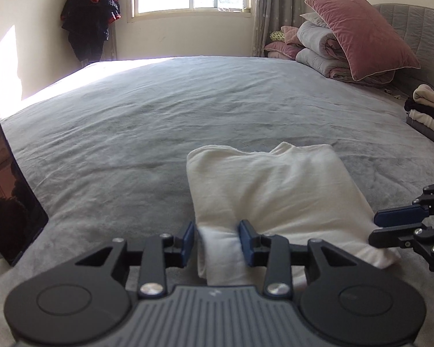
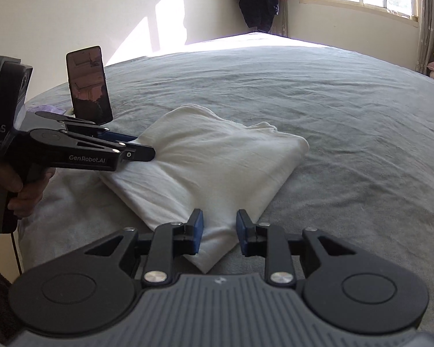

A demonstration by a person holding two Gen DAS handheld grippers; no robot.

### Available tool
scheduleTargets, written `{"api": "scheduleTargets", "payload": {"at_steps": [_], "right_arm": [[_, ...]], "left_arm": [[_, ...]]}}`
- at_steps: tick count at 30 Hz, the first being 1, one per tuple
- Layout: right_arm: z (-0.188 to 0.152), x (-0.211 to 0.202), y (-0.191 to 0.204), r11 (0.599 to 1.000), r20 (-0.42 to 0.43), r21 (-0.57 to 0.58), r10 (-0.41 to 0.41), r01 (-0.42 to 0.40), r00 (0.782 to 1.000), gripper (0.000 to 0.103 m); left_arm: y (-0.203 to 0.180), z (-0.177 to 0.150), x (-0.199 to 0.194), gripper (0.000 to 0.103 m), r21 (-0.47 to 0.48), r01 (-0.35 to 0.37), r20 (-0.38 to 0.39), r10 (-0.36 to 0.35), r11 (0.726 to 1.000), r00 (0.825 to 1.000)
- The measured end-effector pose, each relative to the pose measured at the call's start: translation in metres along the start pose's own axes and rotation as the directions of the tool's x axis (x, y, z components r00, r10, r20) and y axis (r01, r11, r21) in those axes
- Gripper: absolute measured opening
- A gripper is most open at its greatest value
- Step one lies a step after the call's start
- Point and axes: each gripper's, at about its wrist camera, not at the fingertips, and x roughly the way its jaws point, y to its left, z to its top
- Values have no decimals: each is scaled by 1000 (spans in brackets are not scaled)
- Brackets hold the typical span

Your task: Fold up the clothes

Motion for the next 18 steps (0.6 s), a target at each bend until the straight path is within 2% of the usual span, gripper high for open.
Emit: {"api": "scheduleTargets", "payload": {"at_steps": [7,12,14,18], "right_arm": [[-15,-22,-4,1000,-38,1,6,-6,999,32],[-2,-27,-8,999,5,44,21,-21,1000,32],[5,-23,-7,998,20,61,29,-30,999,32],[10,-10,-7,995,6,86,42,-42,999,32]], "left_arm": [[9,-7,-20,40,-22,21,4,-21,1000,1000],[15,-1,-39,39,-57,18,36,-16,998,999],[16,2,-38,39,-68,31,27,-29,997,999],[17,-8,-26,39,-23,-6,-43,5,1000,999]]}}
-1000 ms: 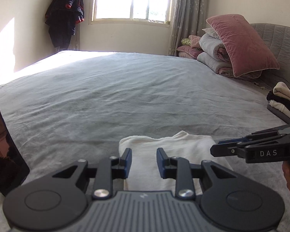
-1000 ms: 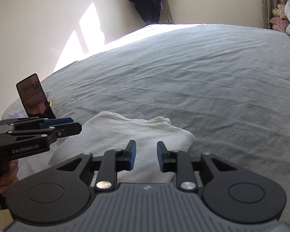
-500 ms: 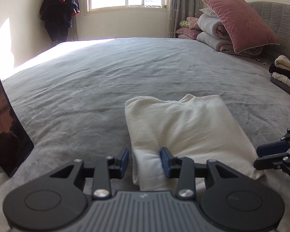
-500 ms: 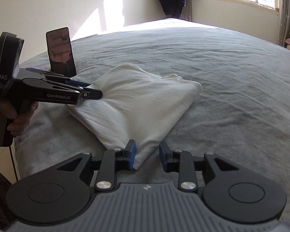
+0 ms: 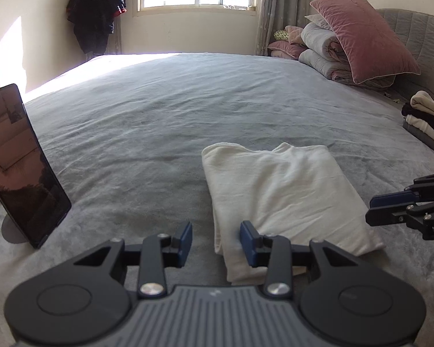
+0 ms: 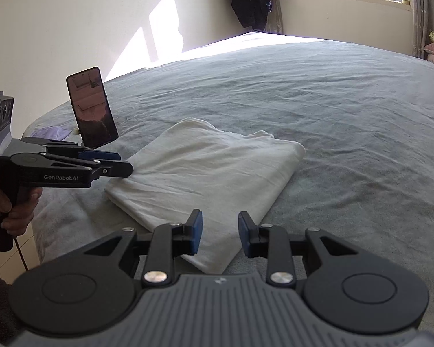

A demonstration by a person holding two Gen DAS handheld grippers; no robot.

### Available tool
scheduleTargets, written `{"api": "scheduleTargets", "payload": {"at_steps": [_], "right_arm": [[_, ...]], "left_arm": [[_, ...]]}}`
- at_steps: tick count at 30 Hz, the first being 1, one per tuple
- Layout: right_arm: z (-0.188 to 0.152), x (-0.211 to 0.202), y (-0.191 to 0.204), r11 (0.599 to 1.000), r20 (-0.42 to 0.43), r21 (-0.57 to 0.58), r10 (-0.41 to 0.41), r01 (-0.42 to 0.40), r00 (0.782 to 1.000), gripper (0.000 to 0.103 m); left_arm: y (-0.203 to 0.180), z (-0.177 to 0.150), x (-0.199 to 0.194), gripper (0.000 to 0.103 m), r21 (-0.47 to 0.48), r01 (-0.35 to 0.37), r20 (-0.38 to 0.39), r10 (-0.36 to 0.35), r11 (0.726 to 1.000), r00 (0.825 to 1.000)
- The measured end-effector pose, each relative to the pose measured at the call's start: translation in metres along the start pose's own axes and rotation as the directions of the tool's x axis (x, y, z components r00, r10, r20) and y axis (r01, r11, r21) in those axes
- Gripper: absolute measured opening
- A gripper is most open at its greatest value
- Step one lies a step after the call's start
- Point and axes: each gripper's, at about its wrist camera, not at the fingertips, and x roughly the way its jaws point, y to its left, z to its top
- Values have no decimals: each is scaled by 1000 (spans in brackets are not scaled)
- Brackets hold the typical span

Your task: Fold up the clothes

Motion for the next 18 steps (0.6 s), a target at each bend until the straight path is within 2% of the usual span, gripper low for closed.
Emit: {"api": "scheduleTargets", "payload": {"at_steps": [4,7,13,18], "right_arm": [[-13,-1,-9,1000,-41,5,-8,8,999,32],[-16,-9,-20,998,-48,59,5,-2,999,33],[6,-7,-38,980,-39,193,61,-52,997,47],[17,6,-52,952,-32,294,105,-91,994,48]], "left_arm": [[13,-10,-6,39,-23,0,-18,-1,1000,1000],[19,-6,-8,39,-38,-11,-38,10,999,999],[30,22,3,41,-169,88,-35,-95,982,995],[28,40,24,44,-215,130,-35,-141,968,989]]}}
